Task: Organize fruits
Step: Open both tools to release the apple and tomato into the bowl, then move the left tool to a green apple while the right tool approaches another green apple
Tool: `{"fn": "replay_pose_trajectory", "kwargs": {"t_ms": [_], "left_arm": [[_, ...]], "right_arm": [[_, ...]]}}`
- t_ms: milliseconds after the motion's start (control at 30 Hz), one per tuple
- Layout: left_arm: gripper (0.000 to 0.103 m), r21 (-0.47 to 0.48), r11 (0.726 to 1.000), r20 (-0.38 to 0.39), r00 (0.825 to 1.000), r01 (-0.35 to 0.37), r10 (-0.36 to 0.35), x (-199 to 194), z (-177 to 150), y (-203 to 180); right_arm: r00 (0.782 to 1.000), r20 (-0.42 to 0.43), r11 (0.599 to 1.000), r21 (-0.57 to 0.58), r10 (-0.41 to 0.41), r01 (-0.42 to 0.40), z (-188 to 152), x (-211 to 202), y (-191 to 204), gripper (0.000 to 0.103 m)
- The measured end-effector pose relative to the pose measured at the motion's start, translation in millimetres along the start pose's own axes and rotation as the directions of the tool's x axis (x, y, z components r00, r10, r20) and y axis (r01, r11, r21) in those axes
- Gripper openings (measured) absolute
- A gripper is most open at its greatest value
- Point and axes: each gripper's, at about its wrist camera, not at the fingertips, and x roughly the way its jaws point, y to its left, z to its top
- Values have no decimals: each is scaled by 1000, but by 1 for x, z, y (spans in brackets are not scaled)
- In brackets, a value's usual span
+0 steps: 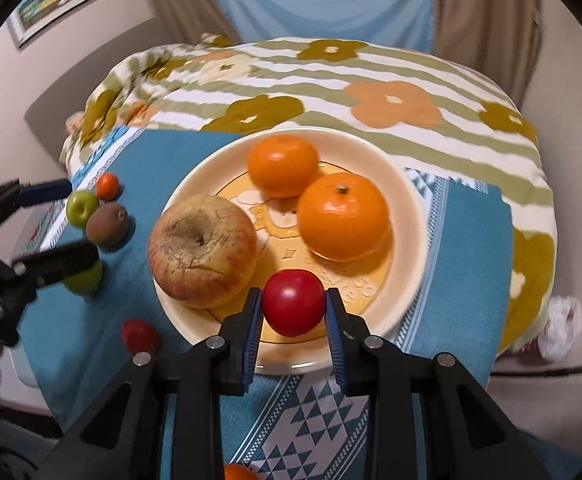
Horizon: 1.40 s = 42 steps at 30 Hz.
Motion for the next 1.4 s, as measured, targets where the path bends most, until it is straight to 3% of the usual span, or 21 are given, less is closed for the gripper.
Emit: {"fn": "replay_pose_trajectory", "kwargs": {"t_ms": [200, 267, 333, 500, 567, 1100, 1400], "left_arm": [[103, -36, 999, 3, 1000, -25, 25, -8, -10, 10], [103, -45, 998, 4, 999, -33, 33, -10, -12, 13], [103, -51, 998, 9, 999, -40, 41, -13, -13, 14], [103, -62, 996, 28, 998, -60, 61, -26, -18, 17], [103, -64, 995, 41, 996, -72, 74, -33, -19, 17], [103, -85, 991, 115, 987, -107, 116, -90, -35, 34], [103, -79, 994, 156, 984, -77, 89, -117, -45, 79]], "right_arm": [[1000, -9, 999, -42, 4, -4, -4, 4, 4, 32], [1000, -1, 998, -57, -7, 7, -5, 2, 6, 66], [1000, 12, 998, -62, 5, -4, -7, -1, 6, 87], [999, 51, 999, -49, -1, 4, -14, -14, 5, 89], [998, 64, 1000, -25, 5, -3, -15, -20, 3, 103], [995, 93, 997, 81, -20, 13, -15, -73, 13, 103], [988, 132, 986, 155, -81, 60, -10, -102, 58, 103]]}}
